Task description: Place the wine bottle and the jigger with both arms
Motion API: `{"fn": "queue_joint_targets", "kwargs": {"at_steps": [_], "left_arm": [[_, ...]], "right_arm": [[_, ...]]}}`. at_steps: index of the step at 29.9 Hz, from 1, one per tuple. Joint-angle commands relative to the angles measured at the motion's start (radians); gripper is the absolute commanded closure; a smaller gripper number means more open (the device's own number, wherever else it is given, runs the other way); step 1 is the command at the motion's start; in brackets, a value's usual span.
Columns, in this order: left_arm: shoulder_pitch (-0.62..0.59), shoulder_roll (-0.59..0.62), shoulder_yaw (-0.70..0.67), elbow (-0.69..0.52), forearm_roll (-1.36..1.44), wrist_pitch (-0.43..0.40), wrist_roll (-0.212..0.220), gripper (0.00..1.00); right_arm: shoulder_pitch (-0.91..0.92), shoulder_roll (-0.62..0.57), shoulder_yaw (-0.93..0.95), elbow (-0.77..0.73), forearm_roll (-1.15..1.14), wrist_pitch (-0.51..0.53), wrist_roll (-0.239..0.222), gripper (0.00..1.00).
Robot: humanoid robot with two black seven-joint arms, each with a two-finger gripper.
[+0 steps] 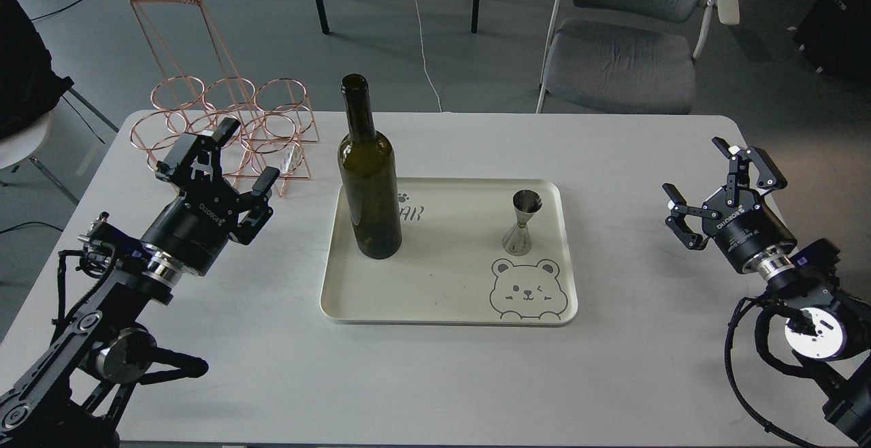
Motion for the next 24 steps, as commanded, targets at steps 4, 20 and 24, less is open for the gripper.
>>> {"fn": "queue_joint_targets", "kwargs": {"at_steps": [4, 20, 24], "left_arm": [[0.011, -0.004, 0.003, -0.008, 0.007, 0.003, 0.004, 0.02], [0.008, -0.007, -0.001, 0.0, -0.003, -0.006, -0.007, 0.02], [0.008, -0.007, -0.001, -0.002, -0.003, -0.006, -0.007, 0.02]], "right_arm": [[0.002, -0.031, 0.003, 0.028, -0.003, 0.0, 0.051, 0.01], [-0.156, -0.199, 0.334, 0.431, -0.695, 0.0, 0.104, 0.01], [-0.231, -0.196, 0.338, 0.584, -0.899, 0.0, 0.104, 0.01]]}}
